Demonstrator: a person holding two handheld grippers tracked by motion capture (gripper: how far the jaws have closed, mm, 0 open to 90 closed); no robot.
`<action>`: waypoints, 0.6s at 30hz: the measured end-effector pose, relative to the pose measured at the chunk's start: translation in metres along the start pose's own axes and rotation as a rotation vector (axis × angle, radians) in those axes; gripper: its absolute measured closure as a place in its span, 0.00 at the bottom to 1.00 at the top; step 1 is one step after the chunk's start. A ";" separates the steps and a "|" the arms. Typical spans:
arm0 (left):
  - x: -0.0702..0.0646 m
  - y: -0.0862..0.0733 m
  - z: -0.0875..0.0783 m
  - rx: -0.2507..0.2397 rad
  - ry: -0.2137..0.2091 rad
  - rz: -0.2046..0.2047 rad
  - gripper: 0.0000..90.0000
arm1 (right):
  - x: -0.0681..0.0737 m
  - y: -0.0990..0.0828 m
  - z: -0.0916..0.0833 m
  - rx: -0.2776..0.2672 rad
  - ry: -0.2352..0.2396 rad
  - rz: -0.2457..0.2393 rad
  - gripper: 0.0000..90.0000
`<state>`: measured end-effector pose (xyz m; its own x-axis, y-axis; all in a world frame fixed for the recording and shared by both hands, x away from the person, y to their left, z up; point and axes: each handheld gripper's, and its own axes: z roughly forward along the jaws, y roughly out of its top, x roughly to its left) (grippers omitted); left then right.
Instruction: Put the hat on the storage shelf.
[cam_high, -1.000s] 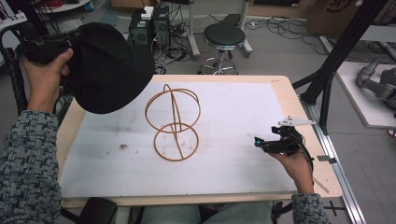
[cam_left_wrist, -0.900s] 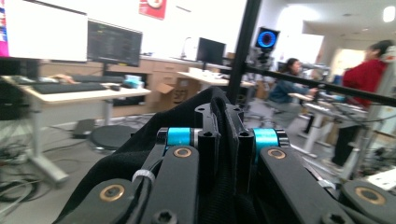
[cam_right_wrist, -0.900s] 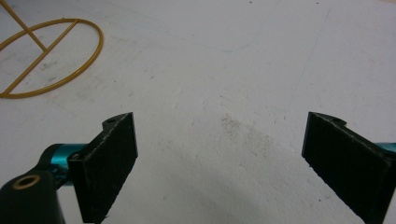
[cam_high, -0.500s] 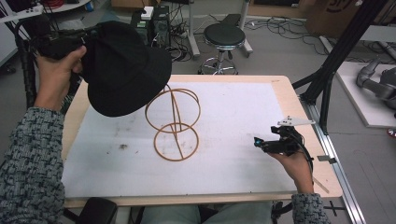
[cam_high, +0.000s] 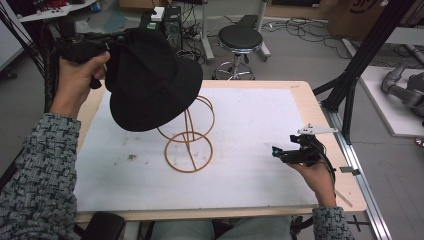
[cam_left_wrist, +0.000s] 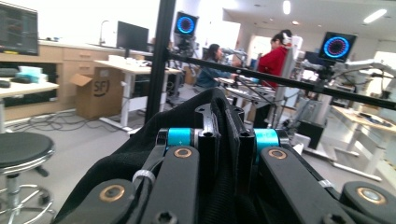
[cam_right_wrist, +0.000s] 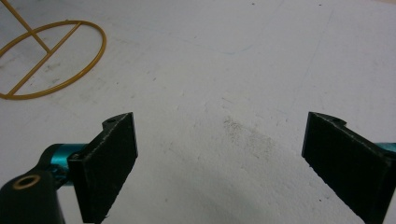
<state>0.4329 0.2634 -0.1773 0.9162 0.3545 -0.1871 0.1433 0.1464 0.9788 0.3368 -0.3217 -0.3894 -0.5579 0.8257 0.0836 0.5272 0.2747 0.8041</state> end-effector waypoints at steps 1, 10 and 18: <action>-0.001 -0.001 0.004 0.005 -0.012 -0.003 0.94 | 0.000 0.000 0.000 0.000 0.001 0.000 0.11; -0.012 -0.011 0.033 0.051 -0.067 0.006 0.94 | -0.001 0.001 0.000 -0.005 0.004 -0.004 0.11; -0.015 -0.022 0.051 0.089 -0.112 0.001 0.94 | -0.001 0.001 -0.001 -0.004 0.002 -0.001 0.11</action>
<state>0.4350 0.2075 -0.1917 0.9517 0.2485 -0.1802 0.1702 0.0616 0.9835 0.3372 -0.3229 -0.3883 -0.5599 0.8243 0.0843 0.5243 0.2736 0.8064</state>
